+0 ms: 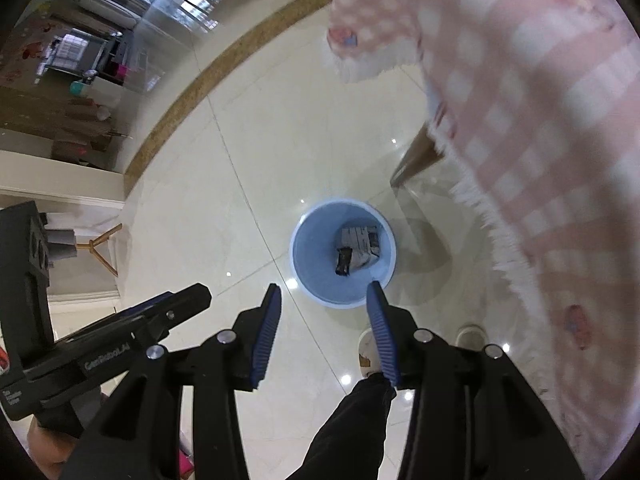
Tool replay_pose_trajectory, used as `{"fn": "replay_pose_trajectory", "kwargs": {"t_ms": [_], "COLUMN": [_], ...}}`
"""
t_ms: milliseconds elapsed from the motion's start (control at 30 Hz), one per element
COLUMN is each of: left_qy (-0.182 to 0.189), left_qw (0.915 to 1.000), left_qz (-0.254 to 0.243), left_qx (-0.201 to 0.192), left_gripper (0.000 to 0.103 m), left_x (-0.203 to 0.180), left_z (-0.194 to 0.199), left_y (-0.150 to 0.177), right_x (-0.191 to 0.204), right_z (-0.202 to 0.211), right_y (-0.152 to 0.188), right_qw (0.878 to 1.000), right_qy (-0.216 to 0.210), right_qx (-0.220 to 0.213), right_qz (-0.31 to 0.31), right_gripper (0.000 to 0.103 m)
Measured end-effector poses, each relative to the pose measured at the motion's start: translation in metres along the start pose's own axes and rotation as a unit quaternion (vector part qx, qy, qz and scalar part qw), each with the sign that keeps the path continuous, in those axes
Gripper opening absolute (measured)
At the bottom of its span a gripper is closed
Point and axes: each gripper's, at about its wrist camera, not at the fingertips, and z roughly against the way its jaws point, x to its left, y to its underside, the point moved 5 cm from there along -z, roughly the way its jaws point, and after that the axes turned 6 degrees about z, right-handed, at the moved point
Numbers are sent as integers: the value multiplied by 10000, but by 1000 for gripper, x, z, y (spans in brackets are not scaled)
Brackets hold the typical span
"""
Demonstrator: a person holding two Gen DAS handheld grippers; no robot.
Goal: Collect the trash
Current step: 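Return both grippers to the table and grasp a pale snack wrapper with the left gripper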
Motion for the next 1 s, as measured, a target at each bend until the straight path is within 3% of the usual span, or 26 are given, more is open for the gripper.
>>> {"fn": "replay_pose_trajectory", "kwargs": {"t_ms": [233,433,633,767,900,1000], "left_qy": [288,657,844,884,757,615], "left_qw": [9962,9831,9710,9576,9513,9508], "left_qz": [-451,-1353,-2021,-2578,-2853,-2944], "left_qx": [-693,-1046,-959,-937,-891,-739], "left_gripper": [58,61,61,61,59,47], "left_x": [-78,-193,-298,-361,-397,-408], "left_z": [65,94,76,55,28,6], "left_y": [14,38,74,93,96,93], "right_x": [-24,-98,-202,-266,-300,-308], "right_z": [92,182,235,250,260,262], "right_y": [-8,5,38,59,60,56], "right_qw": [9955,9847,9734,9663,9608,9597], "right_qy": [-83,192,681,838,913,905], "right_qx": [-921,-1733,-2077,-2123,-2252,-2307], "right_qz": [222,-10,-682,-1194,-1337,-1326], "right_gripper": [44,48,50,50,50,50]}}
